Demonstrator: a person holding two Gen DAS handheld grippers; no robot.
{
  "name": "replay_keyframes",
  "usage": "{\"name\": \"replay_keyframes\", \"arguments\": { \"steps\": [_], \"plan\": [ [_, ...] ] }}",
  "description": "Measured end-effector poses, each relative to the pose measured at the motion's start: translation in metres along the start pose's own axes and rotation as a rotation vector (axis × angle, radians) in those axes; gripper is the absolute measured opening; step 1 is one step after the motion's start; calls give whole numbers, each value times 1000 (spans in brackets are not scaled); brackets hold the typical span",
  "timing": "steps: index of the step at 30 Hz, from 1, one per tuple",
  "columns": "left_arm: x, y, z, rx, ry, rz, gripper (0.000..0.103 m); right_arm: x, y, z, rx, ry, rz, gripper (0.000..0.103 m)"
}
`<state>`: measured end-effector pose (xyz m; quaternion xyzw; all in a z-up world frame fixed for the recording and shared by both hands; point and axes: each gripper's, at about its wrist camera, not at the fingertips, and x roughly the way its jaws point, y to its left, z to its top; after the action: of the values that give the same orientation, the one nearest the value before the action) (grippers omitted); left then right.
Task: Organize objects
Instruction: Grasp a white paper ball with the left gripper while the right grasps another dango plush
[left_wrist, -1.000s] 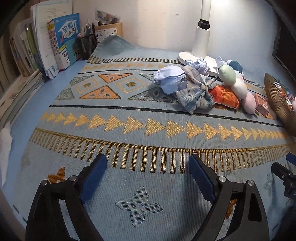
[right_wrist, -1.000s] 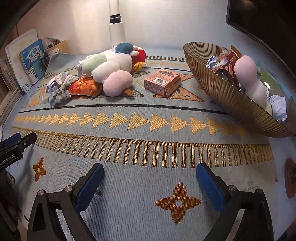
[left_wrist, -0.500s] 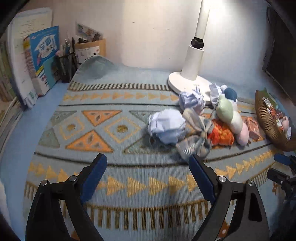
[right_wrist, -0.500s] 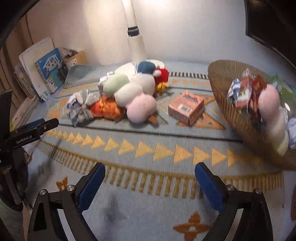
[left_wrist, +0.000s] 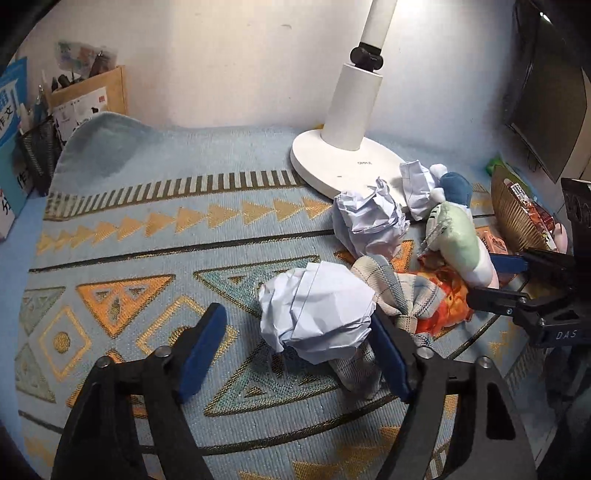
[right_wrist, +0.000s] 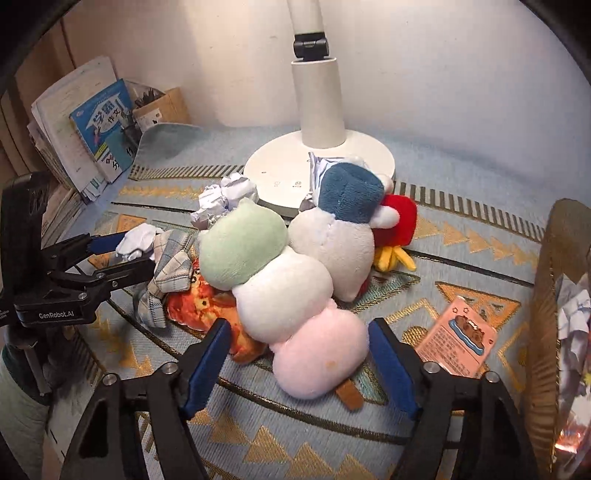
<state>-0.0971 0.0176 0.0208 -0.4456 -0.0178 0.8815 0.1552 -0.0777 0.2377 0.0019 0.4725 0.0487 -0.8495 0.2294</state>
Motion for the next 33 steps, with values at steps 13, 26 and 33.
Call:
{"name": "replay_keyframes", "arguments": {
  "steps": [13, 26, 33],
  "plan": [
    [-89, 2, -43, -132, -153, 129, 44, -91, 0, -52, 154, -46, 17, 59],
    [-95, -36, -117, -176, -162, 235, 47, -92, 12, -125, 230, 54, 88, 83],
    [-88, -48, -117, -119, -134, 275, 47, -77, 13, -129, 41, 20, -8, 86]
  ]
}}
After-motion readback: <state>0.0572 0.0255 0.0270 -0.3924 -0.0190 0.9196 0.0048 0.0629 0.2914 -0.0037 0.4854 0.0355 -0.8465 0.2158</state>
